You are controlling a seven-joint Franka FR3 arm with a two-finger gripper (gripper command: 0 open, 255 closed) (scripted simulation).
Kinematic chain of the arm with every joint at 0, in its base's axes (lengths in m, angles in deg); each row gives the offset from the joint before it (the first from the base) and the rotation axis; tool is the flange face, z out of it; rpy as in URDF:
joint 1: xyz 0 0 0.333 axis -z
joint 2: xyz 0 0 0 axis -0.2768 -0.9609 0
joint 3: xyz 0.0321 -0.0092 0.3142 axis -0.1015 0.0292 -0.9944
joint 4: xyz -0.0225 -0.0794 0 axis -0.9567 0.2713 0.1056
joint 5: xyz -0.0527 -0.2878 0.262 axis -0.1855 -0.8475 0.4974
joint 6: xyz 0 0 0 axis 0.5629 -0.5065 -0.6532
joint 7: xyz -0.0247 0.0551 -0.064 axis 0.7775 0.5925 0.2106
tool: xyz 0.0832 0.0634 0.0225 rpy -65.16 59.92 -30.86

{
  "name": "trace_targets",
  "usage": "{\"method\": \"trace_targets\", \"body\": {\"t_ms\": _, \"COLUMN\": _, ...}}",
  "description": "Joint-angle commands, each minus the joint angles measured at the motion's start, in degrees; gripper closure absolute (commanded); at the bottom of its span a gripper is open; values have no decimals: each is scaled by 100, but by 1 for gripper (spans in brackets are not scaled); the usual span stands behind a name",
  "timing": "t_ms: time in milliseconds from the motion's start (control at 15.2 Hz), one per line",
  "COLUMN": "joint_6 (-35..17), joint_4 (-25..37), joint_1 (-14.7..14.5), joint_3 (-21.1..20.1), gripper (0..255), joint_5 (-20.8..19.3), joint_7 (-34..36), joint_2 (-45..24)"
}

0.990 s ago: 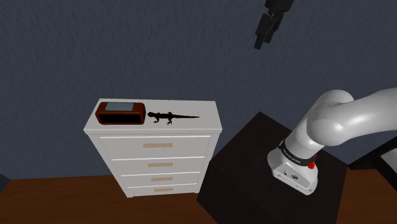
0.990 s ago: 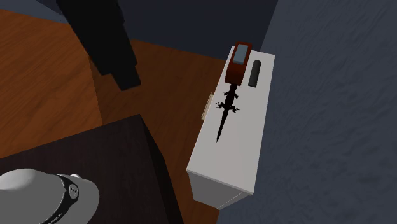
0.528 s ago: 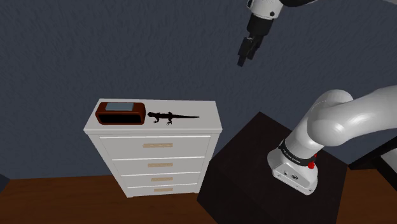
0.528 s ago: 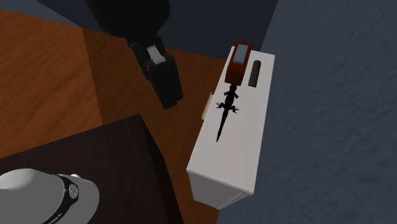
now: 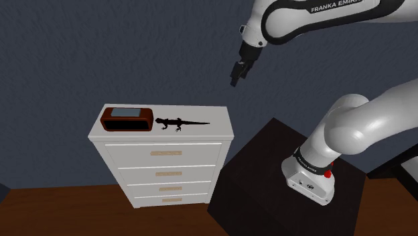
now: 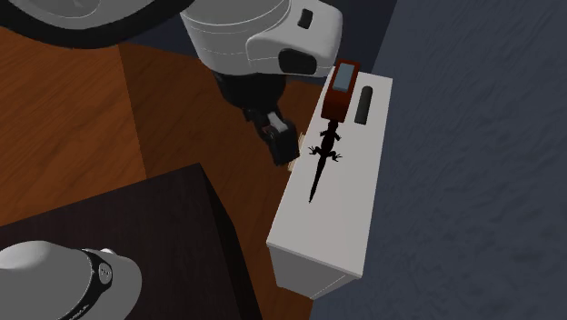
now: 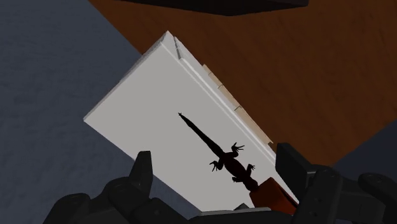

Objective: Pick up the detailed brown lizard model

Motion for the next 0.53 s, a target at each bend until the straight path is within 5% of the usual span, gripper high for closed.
{"method": "trace_targets", "body": {"t_ms": 0, "joint_6": -561, "joint_4": -77, "joint_1": -76, "joint_3": -43, "gripper": 0, "joint_5": 81, "joint_7": -11, "joint_2": -384}}
{"method": "trace_targets", "body": {"t_ms": 462, "joint_6": -2293, "joint_4": -64, "joint_1": -315, "joint_3": -89, "gripper": 0, "joint_5": 392, "joint_7": -242, "joint_2": -1854}}
